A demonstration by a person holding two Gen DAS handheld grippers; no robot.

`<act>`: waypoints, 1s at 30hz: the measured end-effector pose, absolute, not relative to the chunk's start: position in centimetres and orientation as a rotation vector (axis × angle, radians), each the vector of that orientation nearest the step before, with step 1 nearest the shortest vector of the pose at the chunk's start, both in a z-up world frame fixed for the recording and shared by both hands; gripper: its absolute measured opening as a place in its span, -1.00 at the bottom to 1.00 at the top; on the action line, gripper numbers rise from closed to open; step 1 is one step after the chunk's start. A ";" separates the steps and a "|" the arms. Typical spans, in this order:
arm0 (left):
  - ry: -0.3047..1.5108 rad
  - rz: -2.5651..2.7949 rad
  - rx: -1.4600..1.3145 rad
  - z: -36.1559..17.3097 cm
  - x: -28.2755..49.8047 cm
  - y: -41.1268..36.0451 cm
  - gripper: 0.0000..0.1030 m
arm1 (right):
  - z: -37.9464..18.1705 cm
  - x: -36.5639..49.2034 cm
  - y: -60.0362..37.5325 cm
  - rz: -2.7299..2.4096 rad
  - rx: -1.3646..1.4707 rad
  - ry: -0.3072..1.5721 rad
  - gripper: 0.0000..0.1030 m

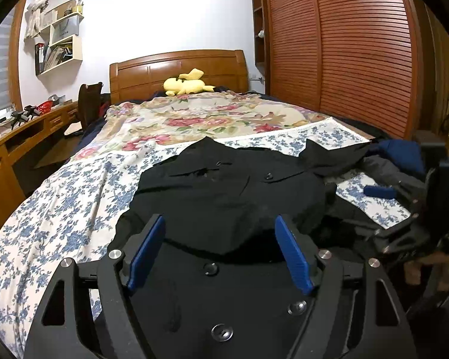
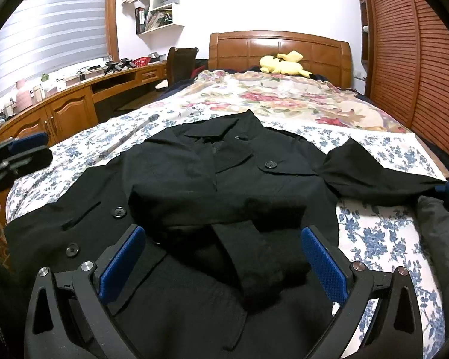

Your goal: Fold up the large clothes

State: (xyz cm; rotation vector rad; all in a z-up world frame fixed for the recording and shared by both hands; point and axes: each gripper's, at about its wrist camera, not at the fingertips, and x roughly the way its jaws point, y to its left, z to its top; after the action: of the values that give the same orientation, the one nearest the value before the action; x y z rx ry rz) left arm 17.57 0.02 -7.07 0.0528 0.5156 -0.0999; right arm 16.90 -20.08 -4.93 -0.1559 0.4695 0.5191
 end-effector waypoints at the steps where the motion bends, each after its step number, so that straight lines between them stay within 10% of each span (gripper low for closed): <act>1: 0.515 -0.095 0.050 -7.2 17.5 0.3 0.48 | -4.9 16.8 -20.2 0.521 -0.157 0.466 1.00; 21: 0.484 -0.070 -0.027 -6.7 17.3 1.4 0.49 | -6.1 22.0 -20.3 0.516 -0.158 0.503 0.72; 24: 0.507 -0.077 -0.039 -7.0 17.5 1.8 0.49 | -7.5 23.7 -20.0 0.536 -0.137 0.589 0.43; 28: 0.523 -0.073 -0.028 -7.2 17.5 2.0 0.49 | -8.8 24.3 -19.0 0.616 -0.142 0.672 -0.71; 30: 0.527 -0.049 -0.021 -7.3 17.5 2.1 0.49 | -8.7 23.7 -18.5 0.629 -0.175 0.660 -0.78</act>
State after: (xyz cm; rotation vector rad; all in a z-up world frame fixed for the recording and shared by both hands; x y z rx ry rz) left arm 17.53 2.13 -7.28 -0.0210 0.5268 -0.0494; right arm 23.74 -18.54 -8.71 -0.1746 0.6600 0.6294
